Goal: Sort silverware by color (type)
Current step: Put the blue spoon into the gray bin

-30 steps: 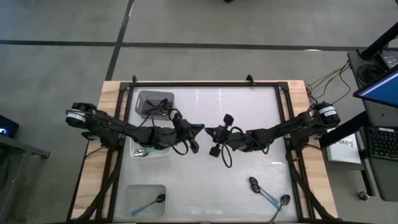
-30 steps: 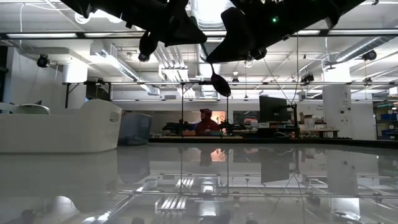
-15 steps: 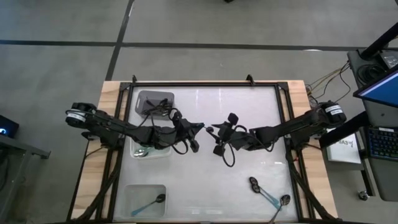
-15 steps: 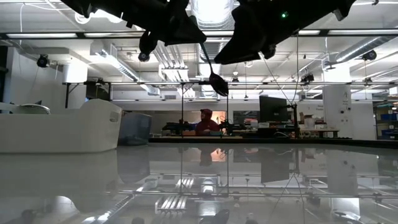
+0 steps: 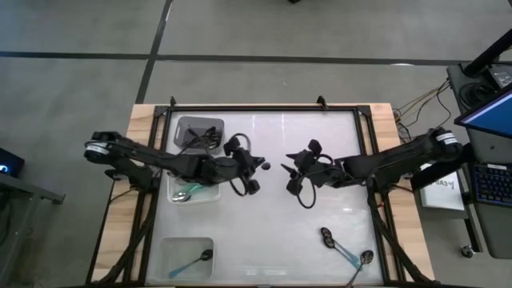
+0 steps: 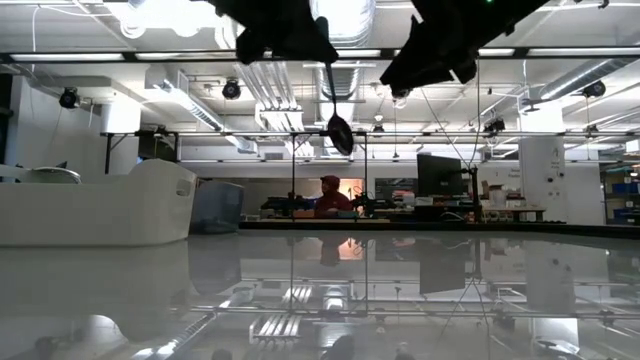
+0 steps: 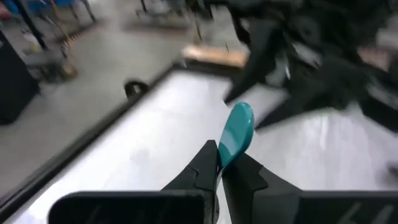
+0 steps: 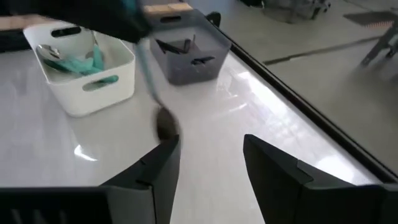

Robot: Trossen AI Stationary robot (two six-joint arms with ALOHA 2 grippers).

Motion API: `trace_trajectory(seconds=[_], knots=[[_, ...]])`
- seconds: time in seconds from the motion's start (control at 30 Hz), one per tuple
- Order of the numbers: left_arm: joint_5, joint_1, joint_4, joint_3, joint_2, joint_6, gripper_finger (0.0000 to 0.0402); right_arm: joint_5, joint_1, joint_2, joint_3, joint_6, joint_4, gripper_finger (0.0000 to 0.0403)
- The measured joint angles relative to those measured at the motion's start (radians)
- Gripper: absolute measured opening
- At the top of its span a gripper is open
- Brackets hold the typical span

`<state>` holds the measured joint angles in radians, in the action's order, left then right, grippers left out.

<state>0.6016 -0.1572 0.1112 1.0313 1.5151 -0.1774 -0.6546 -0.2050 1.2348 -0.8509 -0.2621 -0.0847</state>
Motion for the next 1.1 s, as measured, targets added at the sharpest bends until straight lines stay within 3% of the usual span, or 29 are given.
trace_trajectory(seconds=[0.27, 0.4, 0.53, 0.77, 0.87, 1.03, 1.1], knots=[[-0.169, -0.061, -0.8, 0.335, 0.053, -0.131, 0.0, 0.0, 0.0, -0.003, 0.0, -0.092, -0.121, 0.0162], [-0.175, -0.15, -1.019, 0.403, 0.026, -0.265, 0.0, 0.0, 0.0, 0.03, 0.0, -0.126, -0.163, 0.0162], [-0.187, -0.283, -1.101, 0.42, -0.013, -0.42, 0.0, 0.0, 0.0, 0.069, 0.0, -0.131, -0.181, 0.016], [-0.319, -0.537, -1.141, 0.415, -0.014, -0.663, 0.0, 0.0, 0.001, 0.135, 0.0, -0.131, -0.176, 0.016], [-0.317, -0.634, -1.174, 0.43, -0.013, -0.765, 0.0, 0.0, 0.002, 0.153, 0.0, -0.132, -0.157, 0.016], [-0.308, -0.736, -1.291, 0.448, -0.014, -1.021, 0.0, 0.001, 0.002, 0.164, 0.0, -0.146, -0.13, 0.016], [-0.352, -0.754, -1.297, 0.436, -0.014, -1.098, 0.0, 0.001, 0.002, 0.166, 0.0, -0.166, -0.13, 0.016]])
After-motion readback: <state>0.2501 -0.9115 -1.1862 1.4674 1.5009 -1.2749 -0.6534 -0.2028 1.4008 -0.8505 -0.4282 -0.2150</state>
